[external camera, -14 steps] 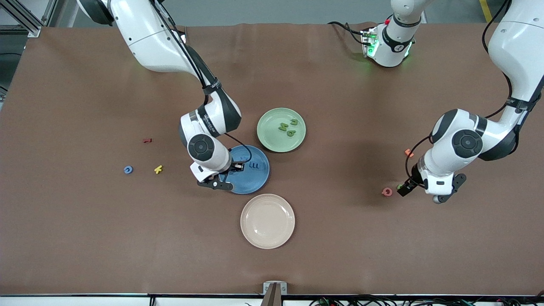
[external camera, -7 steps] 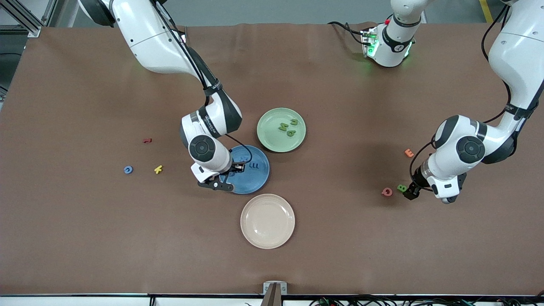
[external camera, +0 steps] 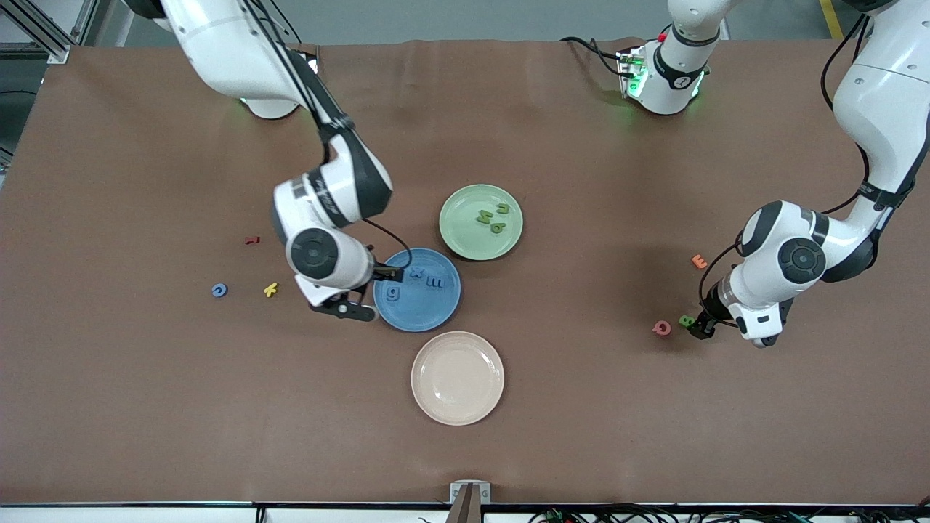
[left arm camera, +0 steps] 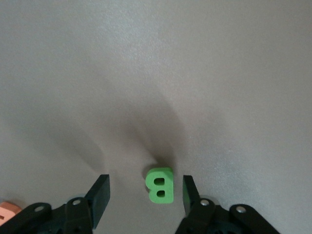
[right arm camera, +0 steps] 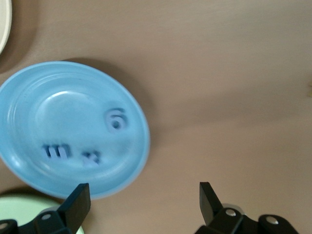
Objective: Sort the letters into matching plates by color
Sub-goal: 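Set blue 6 on blue plate with the right gripper while the left gripper returns, then grasp green B with the left gripper while the right gripper reaches blue e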
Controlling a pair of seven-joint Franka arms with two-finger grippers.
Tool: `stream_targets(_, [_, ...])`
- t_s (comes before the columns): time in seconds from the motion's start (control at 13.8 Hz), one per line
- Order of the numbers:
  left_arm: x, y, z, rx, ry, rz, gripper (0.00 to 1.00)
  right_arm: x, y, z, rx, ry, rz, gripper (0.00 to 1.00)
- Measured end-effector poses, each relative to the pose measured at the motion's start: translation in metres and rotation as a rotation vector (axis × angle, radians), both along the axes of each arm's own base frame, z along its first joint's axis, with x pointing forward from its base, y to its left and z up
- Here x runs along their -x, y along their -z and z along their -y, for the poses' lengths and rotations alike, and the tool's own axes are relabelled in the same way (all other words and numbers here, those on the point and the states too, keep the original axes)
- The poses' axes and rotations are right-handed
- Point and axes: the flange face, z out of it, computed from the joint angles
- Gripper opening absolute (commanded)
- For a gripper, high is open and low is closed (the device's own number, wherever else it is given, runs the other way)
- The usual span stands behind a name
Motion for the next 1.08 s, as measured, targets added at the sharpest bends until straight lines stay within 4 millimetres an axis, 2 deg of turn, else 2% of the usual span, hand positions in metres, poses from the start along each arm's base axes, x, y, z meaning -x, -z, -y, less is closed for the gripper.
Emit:
stream_targets(0.14, [0.000, 0.001, 0.005, 0.000, 0.006, -0.002, 0.66, -0.009, -0.032, 0.049, -0.032, -0.031, -0.010, 0.99])
stream_targets(0.22, [0.001, 0.001, 0.007, 0.000, 0.009, -0.002, 0.66, -0.012, -0.039, 0.080, -0.047, -0.057, -0.012, 0.99])
stream_targets(0.36, [0.001, 0.003, 0.011, -0.001, 0.017, -0.004, 0.65, -0.017, -0.039, 0.142, -0.052, -0.103, -0.017, 0.99])
stream_targets(0.58, [0.002, 0.007, 0.012, -0.008, 0.023, -0.006, 0.64, -0.025, -0.029, 0.233, -0.068, -0.213, -0.019, 0.99])
stream_targets(0.72, [0.001, 0.010, 0.015, -0.008, 0.030, -0.007, 0.64, -0.031, -0.026, 0.287, -0.071, -0.286, 0.015, 0.99])
stream_targets(0.94, [0.000, 0.013, 0.015, -0.016, 0.038, -0.005, 0.64, -0.037, -0.017, 0.345, -0.077, -0.398, 0.082, 0.99])
stream_targets(1.08, [-0.001, 0.016, 0.013, -0.024, 0.037, -0.007, 0.63, -0.039, 0.000, 0.365, -0.079, -0.480, 0.128, 0.99])
